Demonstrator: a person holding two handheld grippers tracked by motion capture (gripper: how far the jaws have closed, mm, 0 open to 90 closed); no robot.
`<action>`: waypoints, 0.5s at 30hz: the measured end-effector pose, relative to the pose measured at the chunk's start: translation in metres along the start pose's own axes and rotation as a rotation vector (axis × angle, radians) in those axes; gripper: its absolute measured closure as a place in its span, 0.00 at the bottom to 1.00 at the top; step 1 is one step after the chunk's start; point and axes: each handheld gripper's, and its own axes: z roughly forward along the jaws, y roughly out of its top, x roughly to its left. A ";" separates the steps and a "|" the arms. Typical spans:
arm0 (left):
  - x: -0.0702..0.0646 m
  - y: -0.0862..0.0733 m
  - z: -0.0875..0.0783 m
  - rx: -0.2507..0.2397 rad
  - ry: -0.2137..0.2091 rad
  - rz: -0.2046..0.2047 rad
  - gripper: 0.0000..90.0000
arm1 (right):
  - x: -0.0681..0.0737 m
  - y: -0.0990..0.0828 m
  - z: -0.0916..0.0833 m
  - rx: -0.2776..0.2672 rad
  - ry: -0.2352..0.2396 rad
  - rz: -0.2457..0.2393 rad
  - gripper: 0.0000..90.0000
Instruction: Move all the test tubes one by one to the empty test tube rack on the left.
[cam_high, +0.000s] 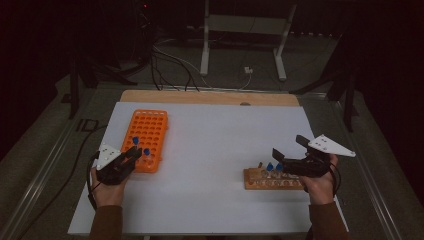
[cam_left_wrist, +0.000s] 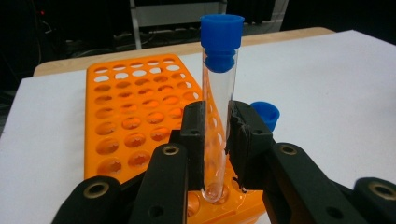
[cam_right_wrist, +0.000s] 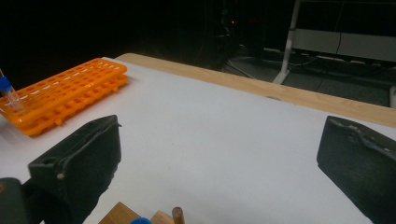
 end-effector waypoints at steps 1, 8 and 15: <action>0.000 -0.001 0.001 0.007 -0.001 0.001 0.85 | 0.000 0.000 0.000 0.000 0.001 0.000 0.00; 0.002 -0.011 0.011 0.114 -0.006 0.003 0.85 | 0.000 -0.001 0.000 -0.001 0.005 -0.001 0.00; 0.002 -0.013 0.013 0.159 -0.014 0.015 0.86 | -0.001 -0.002 -0.001 0.004 0.004 0.002 0.00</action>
